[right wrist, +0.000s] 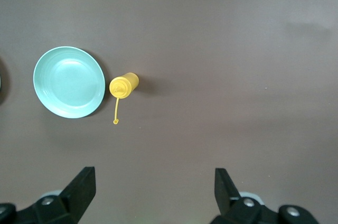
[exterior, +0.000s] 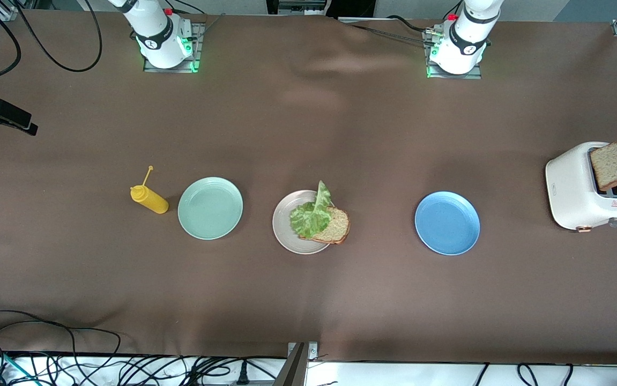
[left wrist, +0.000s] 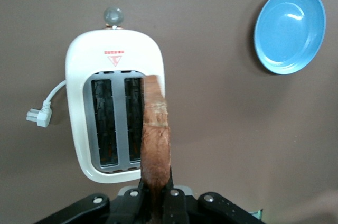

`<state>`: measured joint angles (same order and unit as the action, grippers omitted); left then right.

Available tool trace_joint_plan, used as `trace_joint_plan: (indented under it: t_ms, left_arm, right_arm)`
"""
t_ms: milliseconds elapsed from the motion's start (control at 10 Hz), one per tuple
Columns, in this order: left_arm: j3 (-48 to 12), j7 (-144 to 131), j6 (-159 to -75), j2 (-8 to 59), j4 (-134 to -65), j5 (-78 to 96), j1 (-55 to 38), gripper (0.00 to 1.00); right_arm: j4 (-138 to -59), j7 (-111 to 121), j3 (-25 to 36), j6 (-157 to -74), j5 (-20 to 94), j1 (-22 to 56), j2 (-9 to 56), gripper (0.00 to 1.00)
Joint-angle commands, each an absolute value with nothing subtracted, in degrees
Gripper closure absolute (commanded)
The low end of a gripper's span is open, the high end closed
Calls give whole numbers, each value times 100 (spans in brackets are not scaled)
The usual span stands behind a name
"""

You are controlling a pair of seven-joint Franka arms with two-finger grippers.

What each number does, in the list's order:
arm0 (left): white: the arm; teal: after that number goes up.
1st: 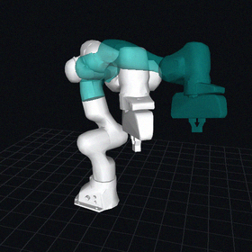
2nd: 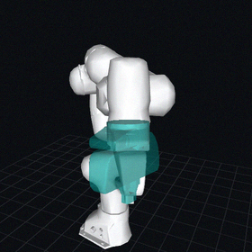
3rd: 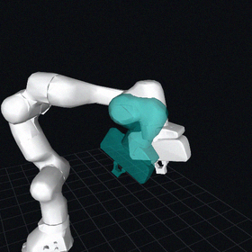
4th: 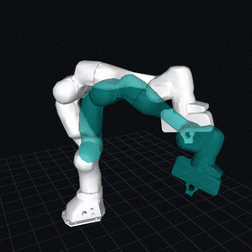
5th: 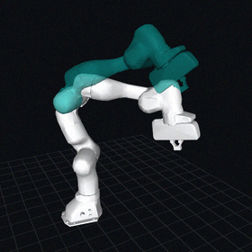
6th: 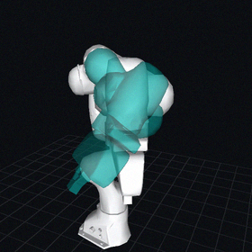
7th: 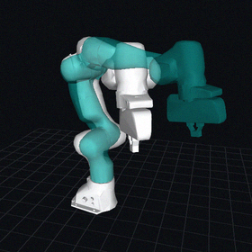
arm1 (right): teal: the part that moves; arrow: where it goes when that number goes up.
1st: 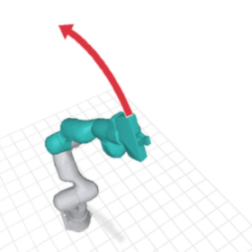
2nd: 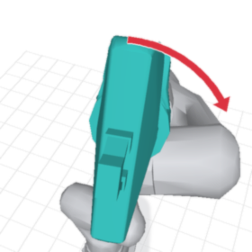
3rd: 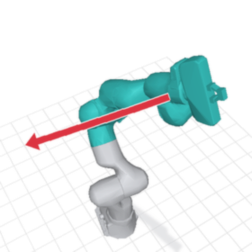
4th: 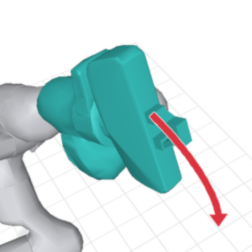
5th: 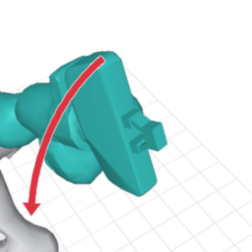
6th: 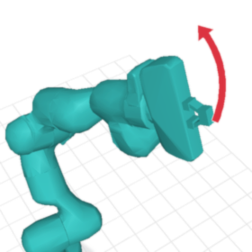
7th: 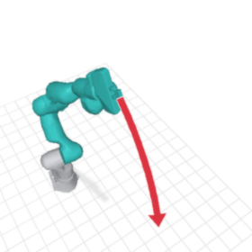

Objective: Make sandwich on beige plate with both arms
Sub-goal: 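Lower the left gripper onto the bread slice in the toaster and grasp, then lift the bread slice out and carry it toward the beige plate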

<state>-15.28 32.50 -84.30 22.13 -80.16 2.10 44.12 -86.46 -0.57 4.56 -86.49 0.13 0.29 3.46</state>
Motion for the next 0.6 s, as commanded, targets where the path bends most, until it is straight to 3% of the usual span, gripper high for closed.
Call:
trace_joint_plan:
  t_ms: [0, 500]
  left_arm:
    - [-1757, 2876, -8017, 2232, -7743, 577, 4430, 100]
    - [-2521, 578, -7630, 2250, -7839, 1824, 4421, 100]
  right_arm:
    - [-8657, -149, 448, -8648, 97, 18, 308, 0]
    - [-8648, -149, 448, -8648, 97, 9, 308, 0]
